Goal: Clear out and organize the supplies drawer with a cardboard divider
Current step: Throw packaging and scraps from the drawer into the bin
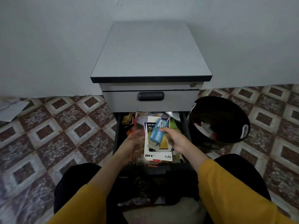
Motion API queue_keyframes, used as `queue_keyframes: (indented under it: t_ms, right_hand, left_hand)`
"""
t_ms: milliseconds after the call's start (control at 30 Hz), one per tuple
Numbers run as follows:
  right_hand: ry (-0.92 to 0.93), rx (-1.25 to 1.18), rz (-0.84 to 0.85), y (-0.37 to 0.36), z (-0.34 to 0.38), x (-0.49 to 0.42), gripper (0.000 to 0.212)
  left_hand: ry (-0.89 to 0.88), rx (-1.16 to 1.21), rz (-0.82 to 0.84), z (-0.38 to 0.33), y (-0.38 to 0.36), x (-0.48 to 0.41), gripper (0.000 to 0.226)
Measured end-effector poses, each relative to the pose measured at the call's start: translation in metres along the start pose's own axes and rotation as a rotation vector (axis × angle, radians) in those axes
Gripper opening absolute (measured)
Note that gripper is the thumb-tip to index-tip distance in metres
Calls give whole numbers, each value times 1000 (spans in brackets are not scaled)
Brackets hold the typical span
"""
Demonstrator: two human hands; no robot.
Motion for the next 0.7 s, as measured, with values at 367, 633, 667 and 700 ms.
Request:
queue_keyframes:
  t_ms: [367, 633, 667, 700]
  right_hand:
    - [123, -70, -28, 37, 37, 19, 34]
    - [180, -159, -116, 118, 64, 31, 50]
    - [185, -159, -131, 129, 67, 32, 51]
    - [188, -170, -153, 143, 71, 33, 51]
  left_hand:
    - [-15, -113, 7, -12, -61, -9, 33]
    - [2, -431, 169, -29, -155, -25, 26]
    - [-14, -434, 162, -31, -164, -31, 44]
    - [-24, -443, 177, -31, -177, -39, 56]
Point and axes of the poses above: each hand's wrist, its own x-axis away from the middle knuckle, its own y-axis out of the back of the hand, z = x × y, the point moved 9 cm from there along -x, towards the middle knuckle, and after that the axes turned 9 degrees about -x, right-handed, at the moved point
